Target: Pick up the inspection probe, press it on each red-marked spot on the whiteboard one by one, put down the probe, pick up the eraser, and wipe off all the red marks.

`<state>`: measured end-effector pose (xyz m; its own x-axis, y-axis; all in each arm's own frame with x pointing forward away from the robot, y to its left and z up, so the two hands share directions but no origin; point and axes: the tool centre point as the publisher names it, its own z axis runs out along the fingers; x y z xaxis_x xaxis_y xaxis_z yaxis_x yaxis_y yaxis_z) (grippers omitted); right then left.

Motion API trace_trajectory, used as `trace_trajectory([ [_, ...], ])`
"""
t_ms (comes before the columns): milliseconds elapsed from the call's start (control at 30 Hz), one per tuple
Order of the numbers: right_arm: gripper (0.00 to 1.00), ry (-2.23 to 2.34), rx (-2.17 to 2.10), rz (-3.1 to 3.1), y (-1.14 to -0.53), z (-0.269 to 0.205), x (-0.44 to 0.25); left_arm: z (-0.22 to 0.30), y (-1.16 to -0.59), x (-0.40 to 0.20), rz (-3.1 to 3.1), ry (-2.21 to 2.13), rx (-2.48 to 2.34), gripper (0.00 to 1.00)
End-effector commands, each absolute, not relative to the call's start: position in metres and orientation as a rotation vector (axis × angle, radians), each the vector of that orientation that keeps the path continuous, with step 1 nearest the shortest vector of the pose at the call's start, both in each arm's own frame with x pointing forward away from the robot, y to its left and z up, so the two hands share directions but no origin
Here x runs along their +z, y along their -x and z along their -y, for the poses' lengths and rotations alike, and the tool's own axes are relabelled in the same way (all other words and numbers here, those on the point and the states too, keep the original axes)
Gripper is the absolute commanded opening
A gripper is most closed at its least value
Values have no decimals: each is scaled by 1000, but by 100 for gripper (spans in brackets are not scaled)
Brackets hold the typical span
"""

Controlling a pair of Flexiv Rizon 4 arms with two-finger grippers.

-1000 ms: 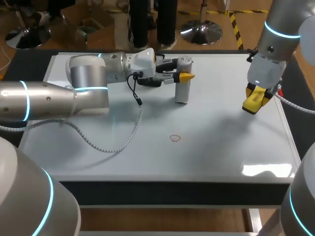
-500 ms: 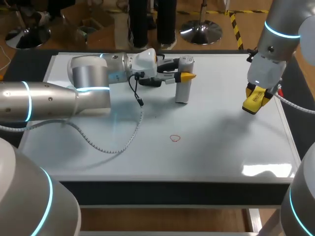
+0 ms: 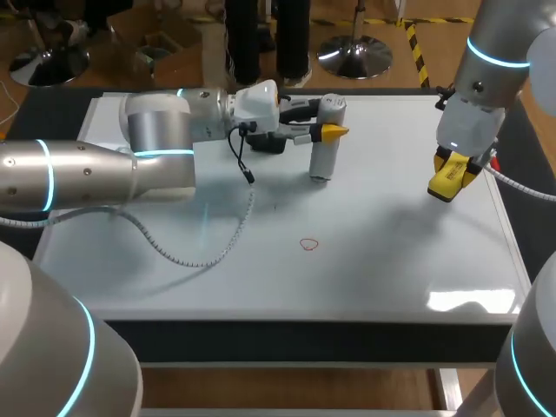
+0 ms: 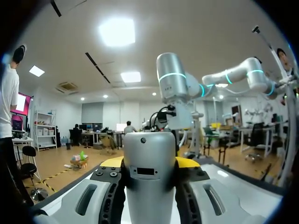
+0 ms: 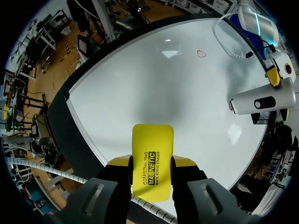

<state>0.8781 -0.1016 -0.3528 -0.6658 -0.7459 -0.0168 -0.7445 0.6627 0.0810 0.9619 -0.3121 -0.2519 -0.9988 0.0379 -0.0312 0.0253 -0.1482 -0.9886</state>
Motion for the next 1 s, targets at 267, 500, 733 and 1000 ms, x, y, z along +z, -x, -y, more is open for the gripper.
trace_trajectory([
  [267, 0, -1278, -122, 2845, -879, 102, -352, 300, -965, -203, 2064, 64, 2384, 0],
  [500, 0, -1278, -122, 2845, -879, 102, -352, 294, -962, -182, 2011, 37, 2371, 0],
  [733, 0, -1278, -122, 2845, -879, 102, -352, 294, -962, -182, 2011, 37, 2371, 0],
  [1000, 0, -1278, -122, 2845, -879, 102, -352, 294, -962, -182, 2011, 37, 2371, 0],
])
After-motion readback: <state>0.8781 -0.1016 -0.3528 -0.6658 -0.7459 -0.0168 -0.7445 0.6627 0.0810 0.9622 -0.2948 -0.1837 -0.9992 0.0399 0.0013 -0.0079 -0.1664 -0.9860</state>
